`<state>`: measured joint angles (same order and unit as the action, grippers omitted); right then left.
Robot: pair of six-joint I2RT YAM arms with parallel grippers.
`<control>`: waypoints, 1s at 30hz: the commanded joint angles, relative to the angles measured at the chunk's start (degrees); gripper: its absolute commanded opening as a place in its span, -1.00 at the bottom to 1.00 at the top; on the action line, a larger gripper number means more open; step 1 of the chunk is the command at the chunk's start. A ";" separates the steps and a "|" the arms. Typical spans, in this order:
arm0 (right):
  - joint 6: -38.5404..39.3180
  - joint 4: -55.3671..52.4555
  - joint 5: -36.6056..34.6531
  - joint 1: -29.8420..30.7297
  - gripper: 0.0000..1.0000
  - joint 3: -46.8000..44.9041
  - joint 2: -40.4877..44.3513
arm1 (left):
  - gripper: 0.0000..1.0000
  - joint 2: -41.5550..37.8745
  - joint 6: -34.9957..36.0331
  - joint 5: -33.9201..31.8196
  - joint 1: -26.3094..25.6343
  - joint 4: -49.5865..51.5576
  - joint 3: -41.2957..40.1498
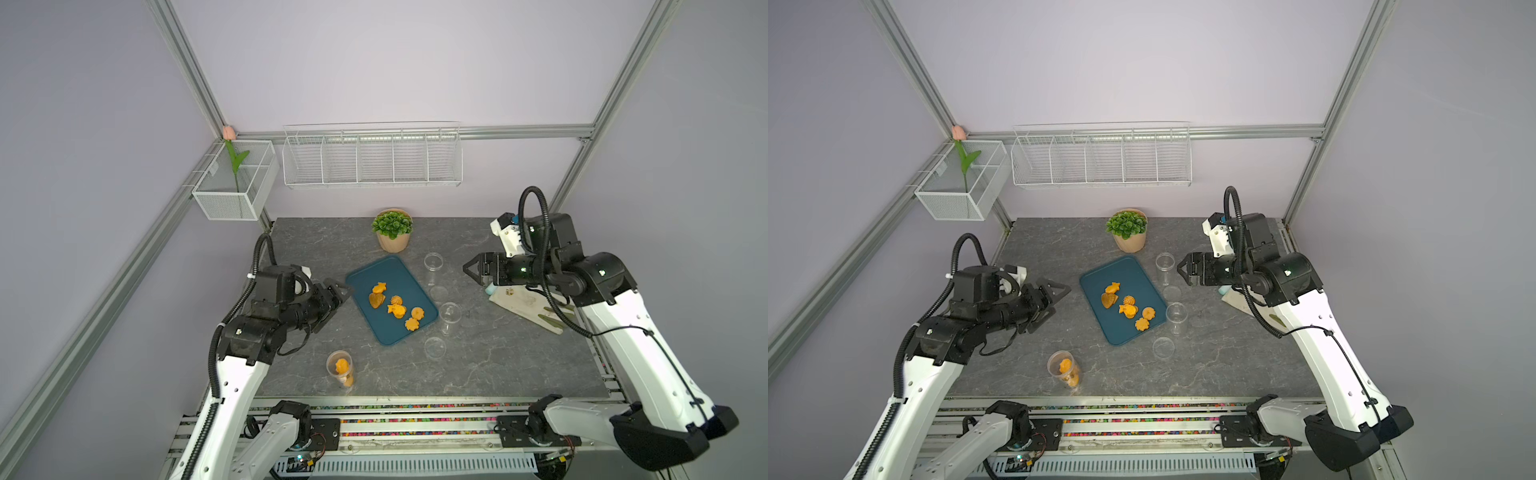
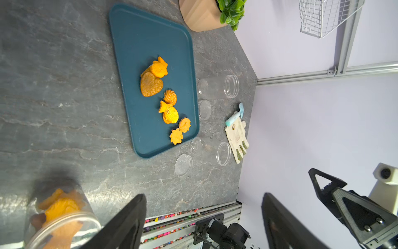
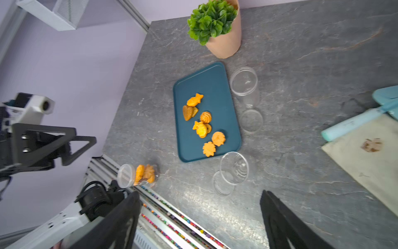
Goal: Pour the cookies out of the jar
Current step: Pick up the jar from the center of the board.
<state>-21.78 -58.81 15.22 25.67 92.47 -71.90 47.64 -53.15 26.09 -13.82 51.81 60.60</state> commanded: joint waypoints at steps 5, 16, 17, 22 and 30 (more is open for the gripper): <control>-6.61 7.88 16.94 1.02 0.78 -1.10 -0.34 | 0.67 -8.75 -6.46 -2.92 0.20 4.74 -3.33; -6.88 6.16 16.42 4.11 0.78 -3.73 -2.06 | 0.67 -5.41 1.79 -10.23 -0.06 22.83 5.05; -7.12 6.17 15.92 4.58 0.78 -3.70 -2.62 | 0.67 -5.12 2.46 -11.72 -0.52 25.77 6.05; -6.21 5.04 14.89 6.35 0.78 -2.00 -6.18 | 0.67 -4.74 3.09 -19.91 -5.43 34.86 6.42; -2.12 -0.96 11.34 8.05 0.78 -1.41 -9.80 | 1.00 0.47 -1.67 -23.98 -16.75 29.65 -1.52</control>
<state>-26.11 -56.71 27.94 33.23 90.28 -81.67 47.16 -53.06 5.80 -28.14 80.38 60.58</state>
